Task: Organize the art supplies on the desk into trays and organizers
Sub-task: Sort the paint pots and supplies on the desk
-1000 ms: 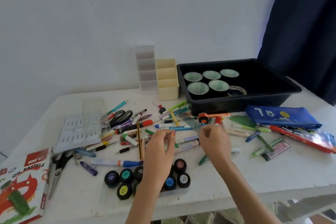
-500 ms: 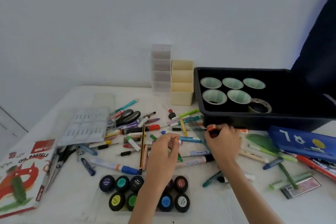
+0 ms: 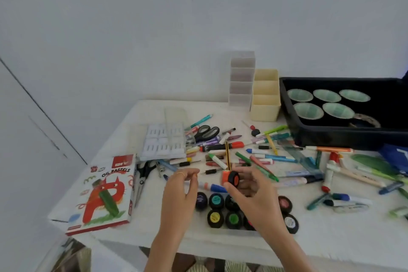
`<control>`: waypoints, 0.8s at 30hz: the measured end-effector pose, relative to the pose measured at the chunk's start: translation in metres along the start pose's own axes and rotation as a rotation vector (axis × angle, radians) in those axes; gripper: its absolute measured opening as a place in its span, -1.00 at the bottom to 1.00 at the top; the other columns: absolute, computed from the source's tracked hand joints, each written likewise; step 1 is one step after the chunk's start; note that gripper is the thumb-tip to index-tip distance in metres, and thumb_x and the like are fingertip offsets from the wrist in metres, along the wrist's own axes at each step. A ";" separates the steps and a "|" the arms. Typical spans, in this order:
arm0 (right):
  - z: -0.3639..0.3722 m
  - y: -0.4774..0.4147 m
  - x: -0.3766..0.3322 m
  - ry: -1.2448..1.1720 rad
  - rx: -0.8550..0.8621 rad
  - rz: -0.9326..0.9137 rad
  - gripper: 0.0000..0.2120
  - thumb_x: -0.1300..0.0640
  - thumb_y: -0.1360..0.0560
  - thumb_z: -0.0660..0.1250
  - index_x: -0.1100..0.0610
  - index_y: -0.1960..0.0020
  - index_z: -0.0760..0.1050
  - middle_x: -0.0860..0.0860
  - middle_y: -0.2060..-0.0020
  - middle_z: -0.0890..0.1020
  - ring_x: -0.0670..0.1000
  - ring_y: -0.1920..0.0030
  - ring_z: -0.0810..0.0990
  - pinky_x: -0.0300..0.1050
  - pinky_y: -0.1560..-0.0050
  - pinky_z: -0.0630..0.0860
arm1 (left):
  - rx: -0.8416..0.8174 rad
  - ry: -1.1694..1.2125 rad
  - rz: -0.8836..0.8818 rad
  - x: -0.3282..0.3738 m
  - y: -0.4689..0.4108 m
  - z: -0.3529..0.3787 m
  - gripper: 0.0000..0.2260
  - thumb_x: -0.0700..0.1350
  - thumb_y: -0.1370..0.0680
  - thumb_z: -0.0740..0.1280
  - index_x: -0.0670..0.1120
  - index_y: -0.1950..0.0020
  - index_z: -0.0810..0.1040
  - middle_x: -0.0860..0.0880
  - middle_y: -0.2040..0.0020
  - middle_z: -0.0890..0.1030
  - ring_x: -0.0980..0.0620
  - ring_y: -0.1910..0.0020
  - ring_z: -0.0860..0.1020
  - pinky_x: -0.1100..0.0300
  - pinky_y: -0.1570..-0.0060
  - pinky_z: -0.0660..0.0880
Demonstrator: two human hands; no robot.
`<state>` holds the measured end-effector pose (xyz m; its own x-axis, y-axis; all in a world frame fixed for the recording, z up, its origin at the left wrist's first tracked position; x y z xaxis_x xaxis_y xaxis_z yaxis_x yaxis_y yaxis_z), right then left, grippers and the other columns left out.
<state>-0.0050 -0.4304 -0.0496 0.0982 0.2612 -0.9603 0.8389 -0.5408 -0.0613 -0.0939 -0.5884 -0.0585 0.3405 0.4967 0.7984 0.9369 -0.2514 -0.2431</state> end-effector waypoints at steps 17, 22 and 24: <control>0.079 0.061 0.008 0.671 0.012 -0.402 -0.40 0.33 -0.12 0.57 -0.04 -0.09 0.55 -0.11 0.13 0.50 -0.07 0.09 0.39 -0.22 0.14 0.34 | -0.337 0.363 -0.230 -0.057 0.023 -0.006 -0.83 -0.17 -0.50 0.38 0.03 -0.06 0.60 0.08 0.04 0.66 0.14 0.02 0.60 0.19 -0.02 0.56; 0.084 0.062 0.009 0.819 0.167 -0.456 -0.81 0.07 -0.37 0.36 0.00 0.04 0.64 -0.13 0.26 0.57 -0.06 0.18 0.34 -0.15 0.26 0.35 | -0.349 0.438 -0.292 -0.062 0.022 -0.005 -0.80 -0.22 -0.48 0.39 0.03 -0.03 0.62 0.07 0.05 0.67 0.12 0.01 0.61 0.12 -0.08 0.55; 0.082 0.063 0.004 0.872 0.201 -0.447 -0.84 0.09 -0.34 0.38 -0.03 0.09 0.62 -0.17 0.27 0.60 -0.03 0.23 0.41 -0.15 0.28 0.32 | -0.355 0.444 -0.295 -0.063 0.021 -0.005 -0.80 -0.22 -0.47 0.40 0.04 -0.02 0.62 0.08 0.05 0.67 0.11 0.01 0.61 0.10 -0.09 0.55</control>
<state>0.0041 -0.5291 -0.0801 0.2220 0.9254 -0.3071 0.7965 -0.3538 -0.4903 -0.0961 -0.6289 -0.1111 -0.0646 0.2144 0.9746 0.8767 -0.4543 0.1580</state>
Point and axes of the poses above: each hand's wrist, its own y-axis away from the middle knuckle, its own z-axis out of the palm, x = y × z, the point moved 5 cm from there along -y, towards the middle knuckle
